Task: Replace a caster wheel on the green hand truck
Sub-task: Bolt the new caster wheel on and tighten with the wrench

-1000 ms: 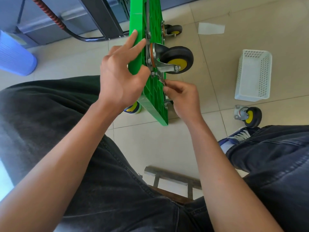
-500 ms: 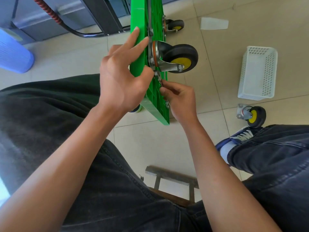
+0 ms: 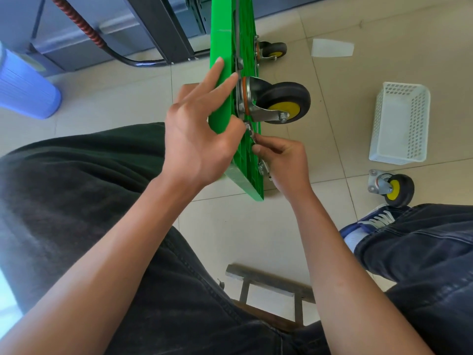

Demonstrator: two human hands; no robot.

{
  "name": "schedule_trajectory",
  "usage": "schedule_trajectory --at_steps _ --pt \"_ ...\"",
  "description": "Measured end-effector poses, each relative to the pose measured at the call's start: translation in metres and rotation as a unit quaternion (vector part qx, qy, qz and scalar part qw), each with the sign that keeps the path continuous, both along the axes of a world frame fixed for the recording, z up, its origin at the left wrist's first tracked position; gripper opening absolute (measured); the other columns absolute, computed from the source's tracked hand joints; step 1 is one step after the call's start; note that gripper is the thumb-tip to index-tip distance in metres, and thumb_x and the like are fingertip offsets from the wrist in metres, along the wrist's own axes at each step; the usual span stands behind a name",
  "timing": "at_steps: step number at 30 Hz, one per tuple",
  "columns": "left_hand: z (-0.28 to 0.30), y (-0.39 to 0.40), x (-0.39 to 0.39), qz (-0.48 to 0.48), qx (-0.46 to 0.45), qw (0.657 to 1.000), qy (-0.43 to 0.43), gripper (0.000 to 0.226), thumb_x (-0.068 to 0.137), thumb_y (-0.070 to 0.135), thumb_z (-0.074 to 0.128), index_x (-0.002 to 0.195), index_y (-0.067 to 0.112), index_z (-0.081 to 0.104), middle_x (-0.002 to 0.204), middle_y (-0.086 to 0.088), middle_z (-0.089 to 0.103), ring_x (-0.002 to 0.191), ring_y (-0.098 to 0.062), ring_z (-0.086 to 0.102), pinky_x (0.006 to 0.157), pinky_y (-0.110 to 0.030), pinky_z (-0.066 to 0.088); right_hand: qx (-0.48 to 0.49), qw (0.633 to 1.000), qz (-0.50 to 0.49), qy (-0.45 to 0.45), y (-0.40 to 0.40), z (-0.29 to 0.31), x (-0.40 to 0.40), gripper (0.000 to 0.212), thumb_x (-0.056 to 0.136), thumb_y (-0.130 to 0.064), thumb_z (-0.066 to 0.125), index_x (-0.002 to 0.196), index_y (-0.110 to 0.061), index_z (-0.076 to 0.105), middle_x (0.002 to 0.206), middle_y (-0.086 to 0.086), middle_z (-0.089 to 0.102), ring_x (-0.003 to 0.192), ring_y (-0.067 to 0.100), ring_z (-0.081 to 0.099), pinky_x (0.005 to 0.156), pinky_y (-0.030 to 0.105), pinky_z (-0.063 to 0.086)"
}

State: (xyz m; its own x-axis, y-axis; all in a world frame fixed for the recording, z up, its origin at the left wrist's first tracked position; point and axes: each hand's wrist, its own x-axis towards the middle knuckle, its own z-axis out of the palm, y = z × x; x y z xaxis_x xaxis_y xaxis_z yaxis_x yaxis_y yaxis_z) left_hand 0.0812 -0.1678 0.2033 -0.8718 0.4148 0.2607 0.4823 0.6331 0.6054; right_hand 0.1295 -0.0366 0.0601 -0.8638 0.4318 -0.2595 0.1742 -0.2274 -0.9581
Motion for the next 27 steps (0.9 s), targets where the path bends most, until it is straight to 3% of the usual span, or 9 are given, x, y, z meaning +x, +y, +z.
schedule_trajectory --at_steps 5,9,13,19,27 --pt "0.000 0.001 0.001 0.001 0.001 1.000 -0.002 0.058 0.079 0.020 0.057 0.137 0.017 0.063 0.152 -0.003 0.050 0.124 -0.015 0.052 0.096 -0.008 0.038 -0.004 1.000 0.006 0.004 -0.001 0.000 -0.002 0.032 0.086 0.008 0.073 0.117 0.001 0.072 0.102 0.004 0.078 0.095 0.010 0.074 0.092 0.031 0.059" --pt "-0.001 0.000 0.000 0.000 -0.005 1.000 -0.003 0.057 0.081 0.019 0.058 0.137 0.016 0.063 0.152 -0.002 0.050 0.122 -0.014 0.052 0.091 0.001 0.033 0.003 1.000 0.001 0.000 -0.004 0.003 -0.003 0.032 0.086 0.009 0.072 0.118 0.004 0.071 0.105 0.008 0.077 0.093 0.009 0.074 0.092 0.031 0.059" --pt "-0.002 0.000 0.001 -0.003 -0.003 1.000 -0.005 0.057 0.082 0.019 0.057 0.138 0.017 0.062 0.153 -0.002 0.049 0.123 -0.014 0.052 0.093 -0.002 0.034 0.060 0.998 -0.013 0.003 -0.005 0.004 0.000 0.031 0.086 0.002 0.075 0.116 -0.007 0.075 0.107 0.000 0.078 0.102 0.013 0.073 0.099 0.043 0.057" --pt "-0.003 0.000 0.000 0.006 0.007 1.000 -0.005 0.056 0.082 0.019 0.057 0.138 0.017 0.062 0.153 -0.002 0.049 0.126 -0.012 0.050 0.100 -0.015 0.040 0.075 0.997 -0.010 0.000 -0.010 0.004 0.003 0.029 0.086 -0.001 0.076 0.115 -0.004 0.075 0.106 0.003 0.078 0.102 0.019 0.074 0.098 0.048 0.057" --pt "-0.006 0.002 0.001 0.009 0.014 1.000 -0.001 0.056 0.082 0.017 0.056 0.138 0.018 0.062 0.152 -0.003 0.049 0.126 -0.011 0.049 0.102 -0.012 0.037 0.129 0.991 0.017 -0.013 -0.019 0.017 0.007 0.021 0.090 -0.010 0.076 0.110 -0.006 0.078 0.092 0.000 0.078 0.082 0.015 0.071 0.081 0.039 0.060"
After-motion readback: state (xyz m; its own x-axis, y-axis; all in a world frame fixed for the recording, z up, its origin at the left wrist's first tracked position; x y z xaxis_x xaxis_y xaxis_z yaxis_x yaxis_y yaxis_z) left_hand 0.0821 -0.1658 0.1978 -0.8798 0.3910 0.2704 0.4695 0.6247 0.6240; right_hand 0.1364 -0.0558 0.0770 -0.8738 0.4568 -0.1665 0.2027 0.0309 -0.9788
